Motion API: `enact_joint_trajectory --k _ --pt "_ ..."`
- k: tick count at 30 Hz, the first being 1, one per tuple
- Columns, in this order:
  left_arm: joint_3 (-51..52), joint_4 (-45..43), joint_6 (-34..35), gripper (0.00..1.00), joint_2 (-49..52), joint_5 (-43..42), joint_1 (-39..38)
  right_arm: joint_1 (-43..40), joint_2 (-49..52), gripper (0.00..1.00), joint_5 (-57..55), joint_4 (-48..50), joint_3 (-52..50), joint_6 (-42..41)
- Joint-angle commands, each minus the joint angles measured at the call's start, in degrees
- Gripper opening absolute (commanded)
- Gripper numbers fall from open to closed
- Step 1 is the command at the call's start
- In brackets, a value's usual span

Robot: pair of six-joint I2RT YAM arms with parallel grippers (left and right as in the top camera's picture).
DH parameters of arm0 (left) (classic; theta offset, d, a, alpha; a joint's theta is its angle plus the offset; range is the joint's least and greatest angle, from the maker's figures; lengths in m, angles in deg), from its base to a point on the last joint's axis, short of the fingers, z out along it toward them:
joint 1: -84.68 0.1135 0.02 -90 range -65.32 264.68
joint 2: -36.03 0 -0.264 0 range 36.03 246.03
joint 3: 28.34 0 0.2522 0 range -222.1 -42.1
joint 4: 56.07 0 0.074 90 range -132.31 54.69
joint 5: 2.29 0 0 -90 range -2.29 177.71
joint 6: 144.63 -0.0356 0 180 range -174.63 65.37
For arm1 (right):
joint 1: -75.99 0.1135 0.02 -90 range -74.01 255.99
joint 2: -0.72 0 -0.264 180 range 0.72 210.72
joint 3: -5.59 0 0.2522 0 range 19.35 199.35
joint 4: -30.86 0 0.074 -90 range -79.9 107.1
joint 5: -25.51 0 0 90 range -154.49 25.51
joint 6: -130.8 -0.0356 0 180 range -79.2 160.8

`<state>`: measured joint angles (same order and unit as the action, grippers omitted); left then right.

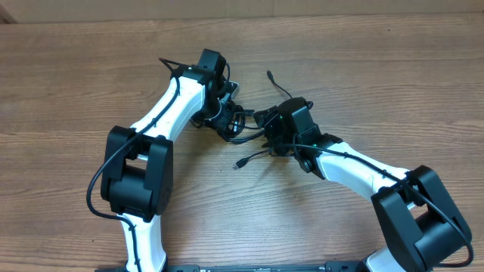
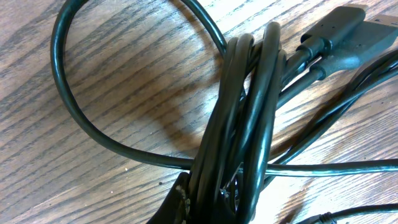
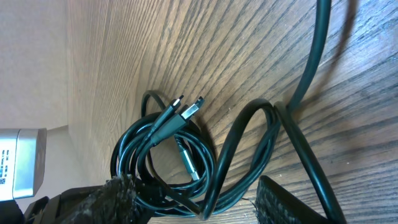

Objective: Untangle cables

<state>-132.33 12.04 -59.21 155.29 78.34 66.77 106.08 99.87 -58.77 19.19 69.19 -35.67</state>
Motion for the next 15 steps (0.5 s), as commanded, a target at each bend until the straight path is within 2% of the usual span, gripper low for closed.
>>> enact_joint_trajectory --k 1,15 --pt "0.2 -0.4 0.5 0.04 -0.9 -0.8 0.2 0.2 -1.0 0.63 -1.2 0.2 0.0 0.0" --pt "0.2 -0.4 0.5 0.04 -0.9 -0.8 0.2 0.2 4.5 0.63 0.4 4.3 0.0 -0.3"
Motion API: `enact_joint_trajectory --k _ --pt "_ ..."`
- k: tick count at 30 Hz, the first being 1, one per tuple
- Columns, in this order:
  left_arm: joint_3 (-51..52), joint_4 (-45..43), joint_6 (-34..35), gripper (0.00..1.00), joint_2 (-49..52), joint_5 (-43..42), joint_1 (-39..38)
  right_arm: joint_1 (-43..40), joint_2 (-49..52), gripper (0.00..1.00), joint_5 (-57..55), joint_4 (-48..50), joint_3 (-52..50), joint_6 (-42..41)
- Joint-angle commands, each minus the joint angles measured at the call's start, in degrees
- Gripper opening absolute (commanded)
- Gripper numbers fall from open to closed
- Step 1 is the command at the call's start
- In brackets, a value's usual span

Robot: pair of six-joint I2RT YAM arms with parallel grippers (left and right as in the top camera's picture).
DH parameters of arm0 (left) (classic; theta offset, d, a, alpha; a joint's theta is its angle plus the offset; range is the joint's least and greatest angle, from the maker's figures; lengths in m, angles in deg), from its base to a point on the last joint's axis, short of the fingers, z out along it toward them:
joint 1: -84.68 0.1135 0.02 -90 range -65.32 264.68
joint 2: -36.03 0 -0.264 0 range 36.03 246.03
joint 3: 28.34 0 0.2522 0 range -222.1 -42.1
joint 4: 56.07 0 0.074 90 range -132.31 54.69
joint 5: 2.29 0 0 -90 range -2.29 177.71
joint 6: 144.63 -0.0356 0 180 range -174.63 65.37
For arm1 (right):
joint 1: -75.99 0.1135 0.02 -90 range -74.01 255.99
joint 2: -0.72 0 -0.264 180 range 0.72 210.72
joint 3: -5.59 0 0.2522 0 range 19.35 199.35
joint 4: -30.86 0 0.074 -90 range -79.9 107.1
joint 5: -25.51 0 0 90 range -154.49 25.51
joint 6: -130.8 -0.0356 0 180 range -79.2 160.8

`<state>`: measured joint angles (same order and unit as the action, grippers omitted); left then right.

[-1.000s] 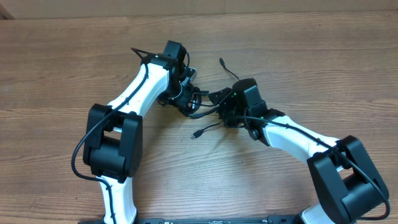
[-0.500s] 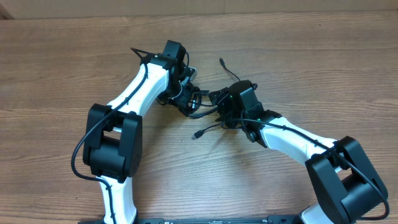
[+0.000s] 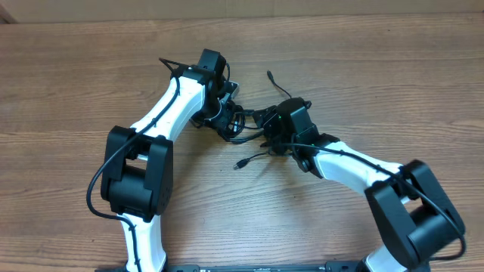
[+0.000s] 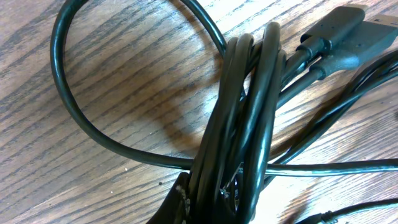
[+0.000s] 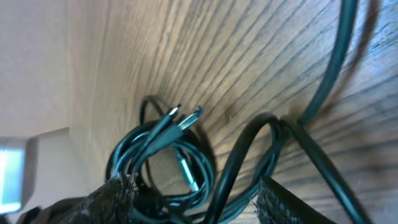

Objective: Untangle cables

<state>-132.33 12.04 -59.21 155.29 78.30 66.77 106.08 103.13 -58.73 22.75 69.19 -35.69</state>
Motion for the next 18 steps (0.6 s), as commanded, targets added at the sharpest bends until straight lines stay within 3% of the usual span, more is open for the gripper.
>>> enact_joint_trajectory --k 1,3,8,11,18 --pt "0.2 -0.4 0.5 0.04 -0.9 -0.7 0.2 0.2 1.3 0.63 0.3 0.7 0.0 -0.2" --pt "0.2 -0.4 0.5 0.04 -0.9 -0.7 0.2 0.2 1.3 0.57 0.3 0.7 0.0 -0.2" --pt "0.2 -0.4 0.5 0.04 -0.9 -0.7 0.2 0.2 1.3 0.16 0.3 -0.1 0.0 0.0" --pt "0.2 -0.4 0.5 0.04 -0.9 -0.7 0.2 0.2 1.3 0.04 0.3 -1.6 0.0 0.0" --pt "0.2 -0.3 0.5 0.04 -0.9 -0.5 0.3 -3.9 1.2 0.04 10.0 -2.2 0.0 6.2"
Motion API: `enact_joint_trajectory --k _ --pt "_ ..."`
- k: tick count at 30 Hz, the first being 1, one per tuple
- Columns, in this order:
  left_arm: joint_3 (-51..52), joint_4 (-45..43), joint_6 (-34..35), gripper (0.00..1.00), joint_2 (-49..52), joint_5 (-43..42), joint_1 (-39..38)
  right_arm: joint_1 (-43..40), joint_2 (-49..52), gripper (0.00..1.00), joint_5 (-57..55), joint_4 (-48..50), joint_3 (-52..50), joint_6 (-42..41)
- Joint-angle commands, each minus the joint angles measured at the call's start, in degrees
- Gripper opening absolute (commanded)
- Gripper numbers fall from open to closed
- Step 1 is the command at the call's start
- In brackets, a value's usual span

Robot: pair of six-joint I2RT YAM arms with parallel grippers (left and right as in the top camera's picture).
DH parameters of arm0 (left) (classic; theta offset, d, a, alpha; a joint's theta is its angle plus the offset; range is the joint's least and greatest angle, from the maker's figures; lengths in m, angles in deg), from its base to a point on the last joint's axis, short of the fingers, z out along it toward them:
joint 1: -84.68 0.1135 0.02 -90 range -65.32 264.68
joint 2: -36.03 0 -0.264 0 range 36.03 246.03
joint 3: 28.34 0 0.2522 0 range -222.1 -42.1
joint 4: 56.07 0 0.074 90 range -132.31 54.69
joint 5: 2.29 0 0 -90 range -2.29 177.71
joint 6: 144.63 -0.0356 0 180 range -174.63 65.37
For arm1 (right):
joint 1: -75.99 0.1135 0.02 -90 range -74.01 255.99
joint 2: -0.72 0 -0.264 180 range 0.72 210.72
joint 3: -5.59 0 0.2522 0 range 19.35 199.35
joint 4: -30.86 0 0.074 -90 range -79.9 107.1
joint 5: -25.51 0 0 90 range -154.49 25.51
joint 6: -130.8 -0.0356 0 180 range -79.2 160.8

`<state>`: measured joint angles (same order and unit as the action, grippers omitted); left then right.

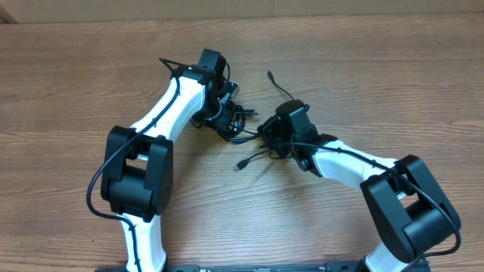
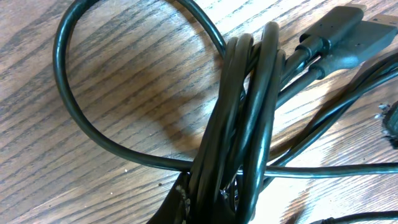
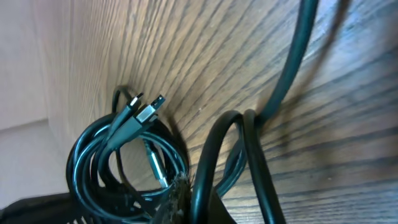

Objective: Untangle cables

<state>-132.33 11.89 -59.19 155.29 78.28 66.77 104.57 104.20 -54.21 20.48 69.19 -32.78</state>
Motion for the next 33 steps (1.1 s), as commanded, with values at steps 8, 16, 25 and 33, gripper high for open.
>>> enact_joint_trajectory --k 8,16,25,33 --pt "0.2 -0.2 0.5 0.04 -0.9 -0.5 0.3 -11.4 0.1 0.04 22.8 0.3 0.0 11.7" --pt "0.2 -0.1 0.5 0.04 -0.9 -0.4 0.3 -18.7 0.1 0.04 30.5 -4.8 0.0 15.6" --pt "0.2 0.0 0.5 0.04 -0.9 1.0 0.3 -26.3 0.1 0.04 31.0 -15.8 0.0 21.4" --pt "0.2 0.2 0.5 0.04 -0.9 1.0 0.3 -36.5 0.1 0.04 36.3 -24.8 0.0 27.8"
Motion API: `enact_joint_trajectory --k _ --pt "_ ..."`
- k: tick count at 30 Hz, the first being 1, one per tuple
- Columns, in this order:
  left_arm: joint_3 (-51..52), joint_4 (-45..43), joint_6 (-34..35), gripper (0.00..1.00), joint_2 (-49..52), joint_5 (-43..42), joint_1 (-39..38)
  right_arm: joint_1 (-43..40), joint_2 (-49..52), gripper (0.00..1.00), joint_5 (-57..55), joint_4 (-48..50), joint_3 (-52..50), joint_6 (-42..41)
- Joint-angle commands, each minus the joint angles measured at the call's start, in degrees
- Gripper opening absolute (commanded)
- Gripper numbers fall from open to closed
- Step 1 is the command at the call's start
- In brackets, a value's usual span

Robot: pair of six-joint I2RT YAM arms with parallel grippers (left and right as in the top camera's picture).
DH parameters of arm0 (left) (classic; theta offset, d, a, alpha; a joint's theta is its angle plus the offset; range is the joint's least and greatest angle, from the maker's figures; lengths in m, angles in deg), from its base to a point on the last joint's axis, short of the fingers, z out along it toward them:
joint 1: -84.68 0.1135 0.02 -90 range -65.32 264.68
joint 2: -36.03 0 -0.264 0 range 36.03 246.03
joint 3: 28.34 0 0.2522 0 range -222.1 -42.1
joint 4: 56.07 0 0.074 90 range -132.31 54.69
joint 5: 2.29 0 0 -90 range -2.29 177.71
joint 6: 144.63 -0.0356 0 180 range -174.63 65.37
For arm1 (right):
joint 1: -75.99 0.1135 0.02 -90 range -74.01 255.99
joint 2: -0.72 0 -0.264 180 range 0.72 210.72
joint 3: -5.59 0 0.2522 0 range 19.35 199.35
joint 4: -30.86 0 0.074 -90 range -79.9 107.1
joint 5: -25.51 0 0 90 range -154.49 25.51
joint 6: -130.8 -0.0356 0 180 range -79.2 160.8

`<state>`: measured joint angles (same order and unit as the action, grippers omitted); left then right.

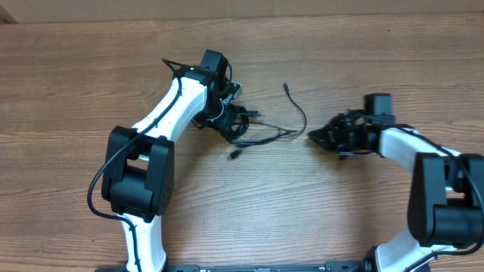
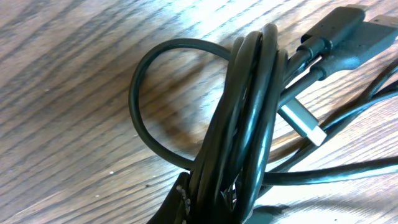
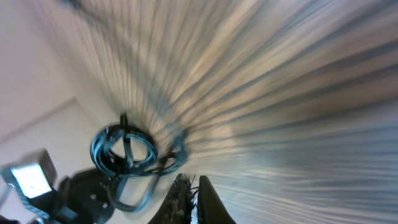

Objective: Untangle cables

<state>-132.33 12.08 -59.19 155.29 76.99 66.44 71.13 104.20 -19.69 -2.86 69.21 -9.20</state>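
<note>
A tangle of black cables [image 1: 236, 125] lies at the table's middle, and my left gripper [image 1: 225, 115] is shut on it. In the left wrist view the coiled bundle [image 2: 249, 124] runs up from that gripper [image 2: 214, 205], with a small loop [image 2: 140, 118] to its left, dark connectors [image 2: 348, 37] and a silver plug [image 2: 301, 124]. A thin cable [image 1: 272, 136] stretches right from the tangle, bends beside my right gripper [image 1: 310, 137] and ends free [image 1: 286, 86]. The right wrist view is blurred; its gripper [image 3: 194, 182] is pinched on what looks like that thin strand.
A loose plug [image 1: 234, 156] lies just below the tangle. The wooden table [image 1: 363, 53] stretches out on all sides. My right arm lies low along the right side, and my left arm reaches in from the lower left.
My right gripper has gone from beside the tangle to well right of it, and a thin cable now stretches out rightward. The loop in the left wrist view has shrunk, and a silver plug shows.
My left gripper held the bundle at every moment. My right gripper stood open around a cable loop beside the tangle, then was shut on that cable. Now it is far to the right, with a thin strand drawn out of the tangle.
</note>
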Motion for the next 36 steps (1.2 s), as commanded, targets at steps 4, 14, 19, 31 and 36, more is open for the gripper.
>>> enact_joint_trajectory --k 4,14,19,31,36 --pt "0.2 0.0 0.5 0.04 -0.9 2.3 0.6 -8.2 0.1 0.04 1.8 -7.0 0.0 7.1" --pt "0.2 -0.3 0.5 0.04 -0.9 2.2 0.6 -8.4 0.1 0.39 2.1 -11.1 0.0 9.5" --pt "0.2 -0.3 0.5 0.04 -0.9 2.2 0.6 -2.8 0.1 0.61 3.0 -7.2 0.0 6.0" --pt "0.2 0.2 -1.7 0.04 -0.9 1.2 0.6 13.3 0.1 0.42 5.2 17.2 0.0 -17.5" --pt "0.2 1.1 -9.3 0.04 -0.9 -7.0 0.6 17.6 0.1 0.38 -1.0 24.5 0.0 -26.0"
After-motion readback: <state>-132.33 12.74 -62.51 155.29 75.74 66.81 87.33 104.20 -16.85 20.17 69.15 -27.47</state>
